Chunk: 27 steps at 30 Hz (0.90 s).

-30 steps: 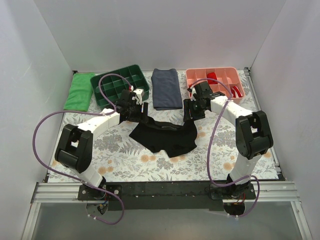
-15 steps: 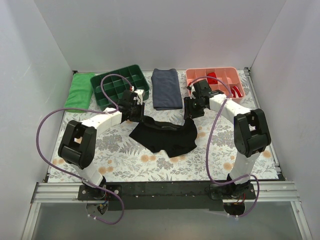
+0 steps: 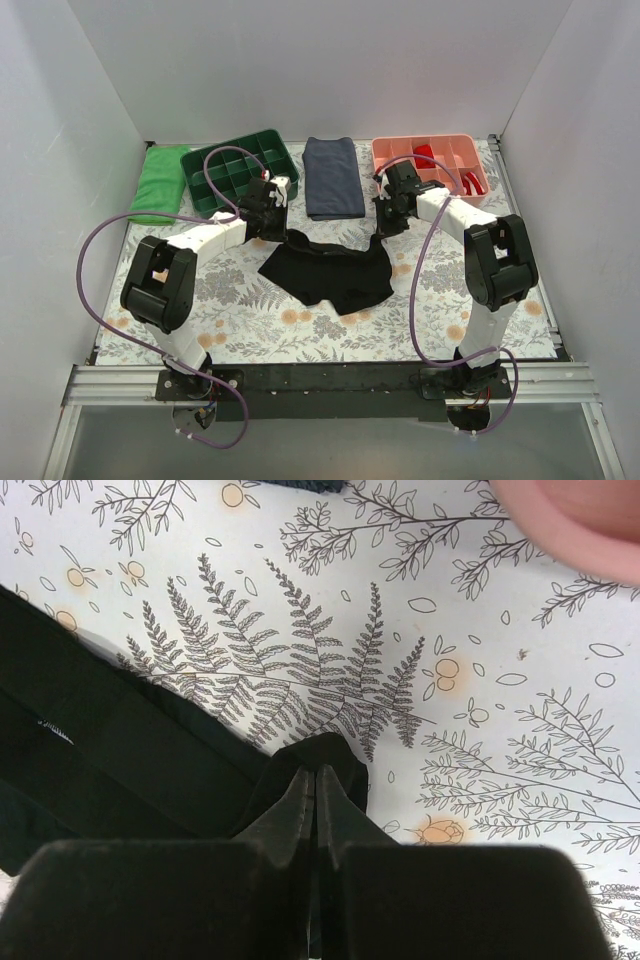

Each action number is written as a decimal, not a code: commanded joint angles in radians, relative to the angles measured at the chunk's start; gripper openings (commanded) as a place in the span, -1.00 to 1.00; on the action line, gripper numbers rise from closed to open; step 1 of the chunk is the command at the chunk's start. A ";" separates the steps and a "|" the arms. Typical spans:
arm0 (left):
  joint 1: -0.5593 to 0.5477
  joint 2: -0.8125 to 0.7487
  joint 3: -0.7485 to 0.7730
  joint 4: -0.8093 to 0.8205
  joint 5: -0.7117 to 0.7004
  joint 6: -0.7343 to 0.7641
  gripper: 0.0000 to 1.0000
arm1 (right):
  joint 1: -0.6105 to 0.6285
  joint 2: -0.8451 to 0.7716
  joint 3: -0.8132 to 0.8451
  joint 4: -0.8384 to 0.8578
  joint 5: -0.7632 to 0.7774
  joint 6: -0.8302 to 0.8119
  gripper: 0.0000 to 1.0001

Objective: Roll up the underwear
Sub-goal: Flatten out the underwear at the center of the board.

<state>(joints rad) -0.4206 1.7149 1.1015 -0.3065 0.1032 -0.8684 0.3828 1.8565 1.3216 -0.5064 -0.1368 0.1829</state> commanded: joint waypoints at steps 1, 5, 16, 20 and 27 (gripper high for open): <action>0.002 -0.014 0.046 -0.020 0.000 -0.014 -1.00 | -0.001 -0.055 0.005 -0.001 0.017 -0.005 -0.97; 0.002 -0.049 0.067 -0.113 -0.010 -0.063 -1.00 | 0.004 -0.176 -0.086 0.020 0.019 0.019 -0.97; -0.097 -0.394 -0.031 -0.342 -0.029 -0.294 -1.00 | 0.178 -0.711 -0.383 0.006 0.080 0.191 -0.97; -0.239 -0.526 -0.074 -0.472 -0.146 -0.429 -1.00 | 0.293 -0.906 -0.469 -0.017 0.130 0.291 -0.97; -0.346 -0.780 -0.068 -0.693 -0.292 -0.665 -1.00 | 0.390 -1.198 -0.545 -0.121 0.230 0.412 -0.97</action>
<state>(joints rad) -0.7513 1.0588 1.0073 -0.8143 -0.0532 -1.3582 0.7567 0.7563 0.7910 -0.5697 0.0193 0.4995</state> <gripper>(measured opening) 0.018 0.026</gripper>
